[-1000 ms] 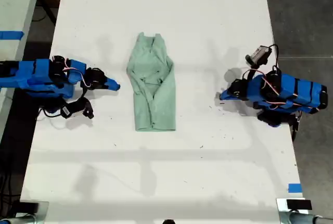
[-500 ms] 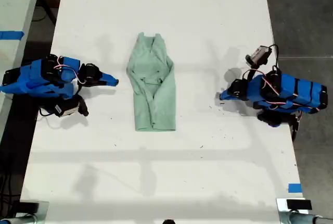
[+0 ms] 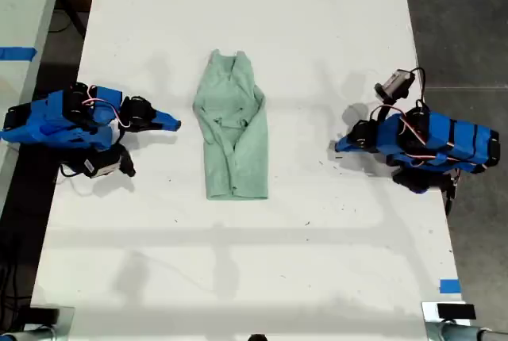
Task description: Fold t shirt
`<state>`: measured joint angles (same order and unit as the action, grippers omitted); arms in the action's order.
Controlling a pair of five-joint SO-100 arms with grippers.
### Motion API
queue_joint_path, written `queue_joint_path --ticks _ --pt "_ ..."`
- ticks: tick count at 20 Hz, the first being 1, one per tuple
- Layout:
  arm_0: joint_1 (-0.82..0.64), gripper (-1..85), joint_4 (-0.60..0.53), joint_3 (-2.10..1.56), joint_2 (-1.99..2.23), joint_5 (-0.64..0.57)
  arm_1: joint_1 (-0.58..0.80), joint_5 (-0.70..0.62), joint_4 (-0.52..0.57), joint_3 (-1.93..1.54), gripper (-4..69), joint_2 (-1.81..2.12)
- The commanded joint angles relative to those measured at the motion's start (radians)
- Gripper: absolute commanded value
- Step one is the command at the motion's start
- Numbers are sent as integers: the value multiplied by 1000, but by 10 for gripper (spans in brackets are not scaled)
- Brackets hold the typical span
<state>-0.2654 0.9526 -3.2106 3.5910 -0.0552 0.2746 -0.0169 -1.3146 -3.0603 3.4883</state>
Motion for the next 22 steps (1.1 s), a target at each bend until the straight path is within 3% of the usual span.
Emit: queue_joint_path --ticks 1,22 --pt "-15 -1 6 -5 9 9 8 23 -21 -41 -17 12" --pt "-11 -1 6 -5 9 8 -5 46 -25 -40 -17 12"
